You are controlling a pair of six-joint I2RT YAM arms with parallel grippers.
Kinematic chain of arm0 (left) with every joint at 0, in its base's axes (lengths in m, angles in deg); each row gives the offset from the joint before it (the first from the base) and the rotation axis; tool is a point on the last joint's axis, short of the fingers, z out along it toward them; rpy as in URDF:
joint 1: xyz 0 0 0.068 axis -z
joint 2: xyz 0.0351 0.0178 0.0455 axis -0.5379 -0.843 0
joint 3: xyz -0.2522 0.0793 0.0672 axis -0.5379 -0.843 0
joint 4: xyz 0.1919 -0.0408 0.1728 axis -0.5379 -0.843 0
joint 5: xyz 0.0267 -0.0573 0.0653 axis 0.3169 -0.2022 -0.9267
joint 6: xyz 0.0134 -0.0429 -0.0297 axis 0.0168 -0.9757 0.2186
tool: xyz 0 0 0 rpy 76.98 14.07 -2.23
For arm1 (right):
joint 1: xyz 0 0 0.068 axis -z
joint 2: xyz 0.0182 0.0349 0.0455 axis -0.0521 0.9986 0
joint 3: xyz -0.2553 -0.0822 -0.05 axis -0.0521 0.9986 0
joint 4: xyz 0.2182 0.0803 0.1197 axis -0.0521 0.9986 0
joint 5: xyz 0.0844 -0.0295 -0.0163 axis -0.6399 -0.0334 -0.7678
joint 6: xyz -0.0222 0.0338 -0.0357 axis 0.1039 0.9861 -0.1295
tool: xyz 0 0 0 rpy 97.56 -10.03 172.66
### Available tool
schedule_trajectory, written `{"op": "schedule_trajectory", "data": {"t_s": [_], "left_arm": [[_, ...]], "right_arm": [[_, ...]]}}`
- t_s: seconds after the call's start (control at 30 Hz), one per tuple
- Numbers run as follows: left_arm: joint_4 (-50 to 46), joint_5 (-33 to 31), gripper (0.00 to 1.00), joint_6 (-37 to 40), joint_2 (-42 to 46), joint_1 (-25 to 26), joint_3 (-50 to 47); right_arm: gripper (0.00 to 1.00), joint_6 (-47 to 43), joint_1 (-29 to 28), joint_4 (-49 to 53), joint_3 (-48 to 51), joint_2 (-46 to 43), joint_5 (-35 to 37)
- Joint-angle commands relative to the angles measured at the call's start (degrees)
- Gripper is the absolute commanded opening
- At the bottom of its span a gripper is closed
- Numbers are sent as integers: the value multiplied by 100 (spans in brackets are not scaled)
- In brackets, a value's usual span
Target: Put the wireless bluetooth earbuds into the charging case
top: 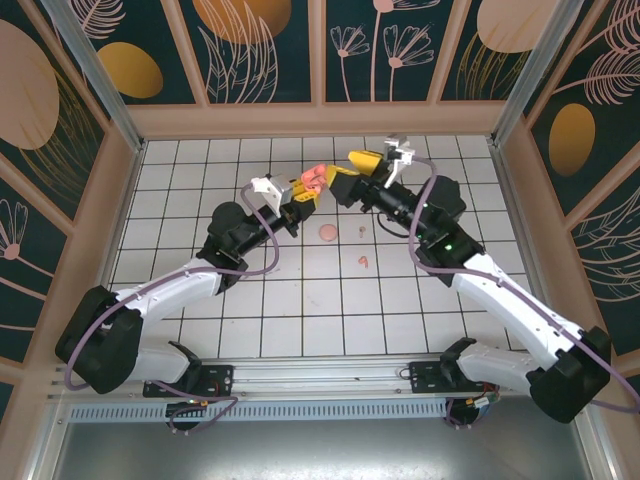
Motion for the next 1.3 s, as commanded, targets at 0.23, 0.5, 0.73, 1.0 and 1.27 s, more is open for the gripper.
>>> {"op": "schedule_trajectory", "data": {"t_s": [0.23, 0.5, 0.73, 1.0, 1.27], "left_arm": [[316, -31, 0, -134, 171, 31, -59], [327, 0, 0, -118, 120, 25, 20], [318, 40, 0, -127, 41, 29, 91], [310, 39, 0, -140, 20, 32, 91], [308, 48, 0, -134, 6, 31, 100]], "right_arm": [[77, 543, 45, 1789, -417, -85, 512], [30, 628, 11, 2792, -513, -105, 537], [5, 647, -184, 2862, -605, 228, 329], [2, 551, -422, 2730, -950, 654, 256], [2, 549, -498, 2667, -1099, 796, 206]]}}
